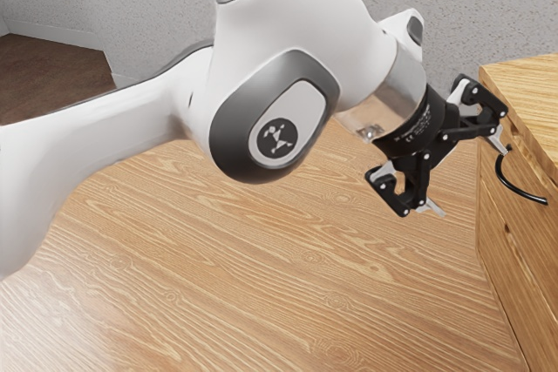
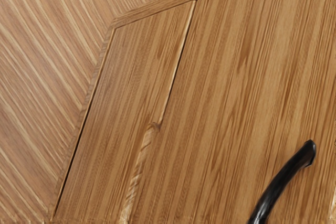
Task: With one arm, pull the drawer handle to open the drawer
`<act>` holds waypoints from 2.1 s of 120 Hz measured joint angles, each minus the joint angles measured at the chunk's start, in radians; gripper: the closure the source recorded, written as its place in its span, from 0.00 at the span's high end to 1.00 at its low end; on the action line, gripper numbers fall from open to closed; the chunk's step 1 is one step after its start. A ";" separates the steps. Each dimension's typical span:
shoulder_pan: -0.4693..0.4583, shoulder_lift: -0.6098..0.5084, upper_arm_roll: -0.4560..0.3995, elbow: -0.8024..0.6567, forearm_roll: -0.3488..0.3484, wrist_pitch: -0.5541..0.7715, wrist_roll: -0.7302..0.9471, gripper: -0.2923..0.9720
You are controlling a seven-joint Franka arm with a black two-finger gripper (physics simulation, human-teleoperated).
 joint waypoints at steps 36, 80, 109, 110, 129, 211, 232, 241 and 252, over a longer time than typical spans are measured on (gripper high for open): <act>-0.002 0.002 0.000 -0.036 -0.002 0.030 0.000 0.77; -0.017 0.003 -0.003 -0.033 -0.004 0.040 -0.001 0.77; -0.028 0.014 -0.002 -0.055 -0.005 0.060 -0.002 0.77; -0.028 0.012 -0.002 -0.058 -0.005 0.061 -0.002 0.77; -0.029 -0.026 0.002 -0.106 -0.004 0.066 -0.004 0.77; -0.038 -0.203 0.074 -0.317 -0.001 0.113 -0.006 0.77; -0.028 -0.262 0.079 -0.390 -0.007 0.130 -0.005 0.77; -0.025 -0.290 0.080 -0.420 -0.009 0.136 -0.005 0.77; -0.030 -0.322 0.096 -0.452 -0.003 0.143 -0.004 0.77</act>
